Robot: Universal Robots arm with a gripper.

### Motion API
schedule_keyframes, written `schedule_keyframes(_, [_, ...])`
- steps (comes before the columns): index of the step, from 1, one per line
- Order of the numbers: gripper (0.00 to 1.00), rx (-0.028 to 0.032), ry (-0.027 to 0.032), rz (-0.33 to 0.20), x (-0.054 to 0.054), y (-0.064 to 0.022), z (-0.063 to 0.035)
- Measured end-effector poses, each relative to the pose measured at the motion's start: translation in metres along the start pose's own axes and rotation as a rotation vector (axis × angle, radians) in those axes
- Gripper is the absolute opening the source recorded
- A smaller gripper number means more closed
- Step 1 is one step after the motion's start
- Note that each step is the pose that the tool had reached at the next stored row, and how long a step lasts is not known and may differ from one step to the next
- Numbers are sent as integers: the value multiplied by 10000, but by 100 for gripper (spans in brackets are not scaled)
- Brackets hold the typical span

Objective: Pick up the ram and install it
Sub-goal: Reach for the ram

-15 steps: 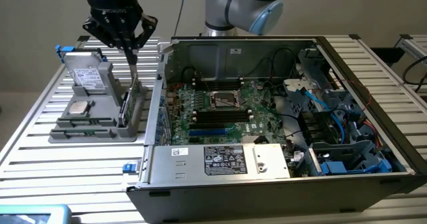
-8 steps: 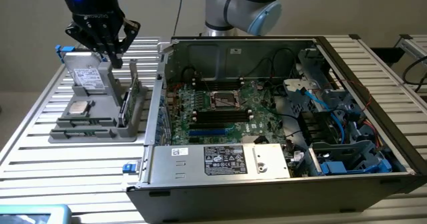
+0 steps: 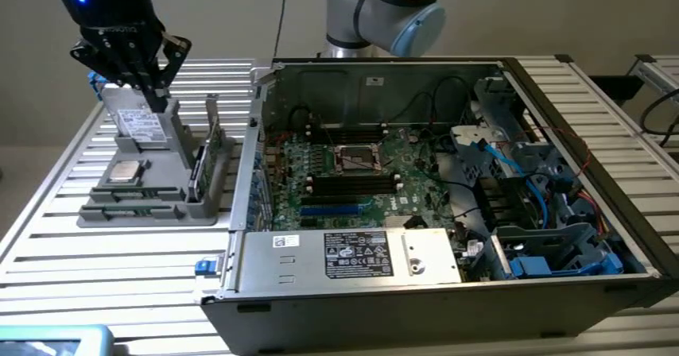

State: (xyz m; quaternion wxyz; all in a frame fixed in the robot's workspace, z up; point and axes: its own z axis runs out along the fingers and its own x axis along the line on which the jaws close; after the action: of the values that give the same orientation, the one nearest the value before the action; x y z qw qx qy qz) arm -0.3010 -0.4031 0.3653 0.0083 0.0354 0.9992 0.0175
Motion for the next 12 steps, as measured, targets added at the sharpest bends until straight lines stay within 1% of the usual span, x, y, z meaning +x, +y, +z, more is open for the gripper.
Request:
schedule_keyframes(9, [11,93,-6,-1,408,-30,37])
schedule_keyframes(12, [11,120,-3,-2,489,-36,54])
